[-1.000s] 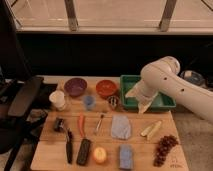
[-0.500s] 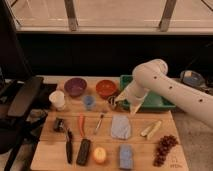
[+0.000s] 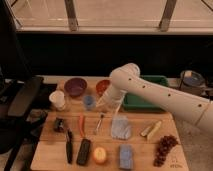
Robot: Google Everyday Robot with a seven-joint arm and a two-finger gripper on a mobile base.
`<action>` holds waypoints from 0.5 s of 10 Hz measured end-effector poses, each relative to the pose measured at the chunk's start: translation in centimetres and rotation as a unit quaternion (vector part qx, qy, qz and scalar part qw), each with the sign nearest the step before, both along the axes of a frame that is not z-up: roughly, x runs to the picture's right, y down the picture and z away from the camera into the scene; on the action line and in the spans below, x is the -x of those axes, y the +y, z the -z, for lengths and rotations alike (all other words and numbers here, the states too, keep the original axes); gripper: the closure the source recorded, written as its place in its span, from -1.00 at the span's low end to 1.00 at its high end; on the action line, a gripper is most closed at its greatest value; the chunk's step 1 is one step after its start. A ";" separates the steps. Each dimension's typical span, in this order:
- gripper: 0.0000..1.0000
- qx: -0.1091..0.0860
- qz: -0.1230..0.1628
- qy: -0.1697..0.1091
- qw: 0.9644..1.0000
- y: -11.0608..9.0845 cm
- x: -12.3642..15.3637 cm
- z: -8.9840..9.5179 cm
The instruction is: Place fork in metal cup
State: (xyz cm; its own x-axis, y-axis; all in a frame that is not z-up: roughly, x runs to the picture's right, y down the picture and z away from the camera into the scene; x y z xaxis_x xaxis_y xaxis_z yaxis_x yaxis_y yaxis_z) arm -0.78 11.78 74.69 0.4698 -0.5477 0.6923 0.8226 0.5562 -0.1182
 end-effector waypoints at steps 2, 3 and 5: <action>-0.30 0.009 0.016 -0.036 0.999 0.8 2.3 -1.2; -0.30 0.011 0.020 -0.041 0.999 1.0 2.5 -1.4; -0.30 0.011 0.018 -0.040 0.999 1.0 2.3 -1.4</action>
